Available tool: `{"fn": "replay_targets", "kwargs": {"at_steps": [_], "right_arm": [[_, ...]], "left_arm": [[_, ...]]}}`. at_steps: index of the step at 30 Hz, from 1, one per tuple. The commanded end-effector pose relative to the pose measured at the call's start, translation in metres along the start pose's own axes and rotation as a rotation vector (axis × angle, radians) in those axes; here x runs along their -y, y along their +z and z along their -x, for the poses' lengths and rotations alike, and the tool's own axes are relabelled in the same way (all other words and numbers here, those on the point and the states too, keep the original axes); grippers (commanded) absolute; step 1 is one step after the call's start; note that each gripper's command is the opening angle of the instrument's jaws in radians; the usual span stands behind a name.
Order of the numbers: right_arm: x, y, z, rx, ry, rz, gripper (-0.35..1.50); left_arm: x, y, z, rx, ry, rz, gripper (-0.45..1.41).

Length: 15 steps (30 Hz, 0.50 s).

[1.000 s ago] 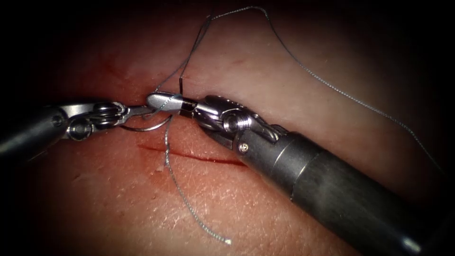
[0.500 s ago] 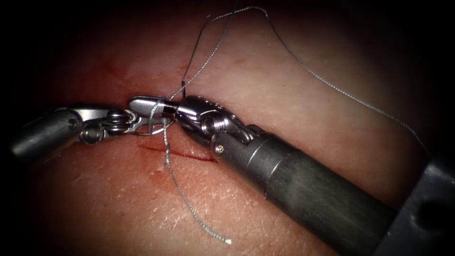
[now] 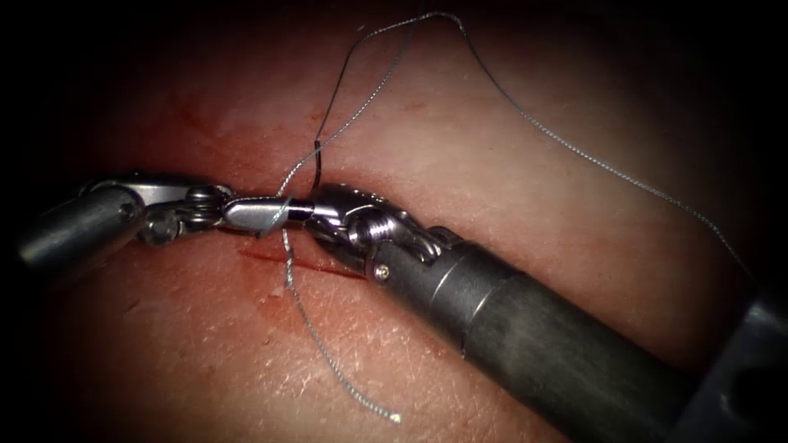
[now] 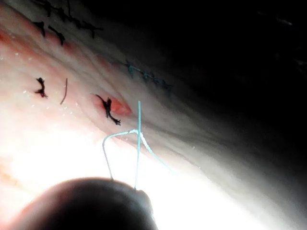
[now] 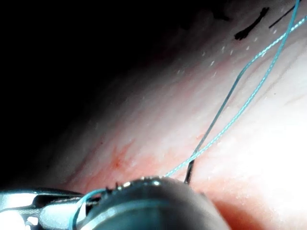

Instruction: Wound Closure

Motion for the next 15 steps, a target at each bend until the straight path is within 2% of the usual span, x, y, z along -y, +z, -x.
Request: {"fn": "replay_targets", "kwargs": {"at_steps": [1, 2, 4, 9, 15], "right_arm": [[0.0002, 0.0010, -0.0012, 0.030, 0.003, 0.002, -0.35], [0.0004, 0.0011, -0.0013, 0.105, 0.026, 0.029, -0.35], [0.0004, 0.0012, -0.0015, 0.119, 0.034, 0.023, -0.35], [0.0009, 0.0015, -0.0018, 0.231, 0.067, 0.068, -0.35], [0.0024, 0.0019, -0.0039, 0.427, 0.194, 0.343, -0.35]], "left_arm": [[0.0007, 0.0001, 0.0013, 0.012, 0.008, -0.015, -0.45], [0.0011, 0.0000, 0.0017, 0.027, 0.013, -0.027, -0.45], [0.0012, 0.0000, 0.0019, 0.038, 0.012, -0.037, -0.45], [0.0018, 0.0004, 0.0025, 0.064, 0.017, -0.071, -0.45], [0.0024, 0.0007, 0.0029, 0.082, 0.049, -0.091, -0.45]]}}
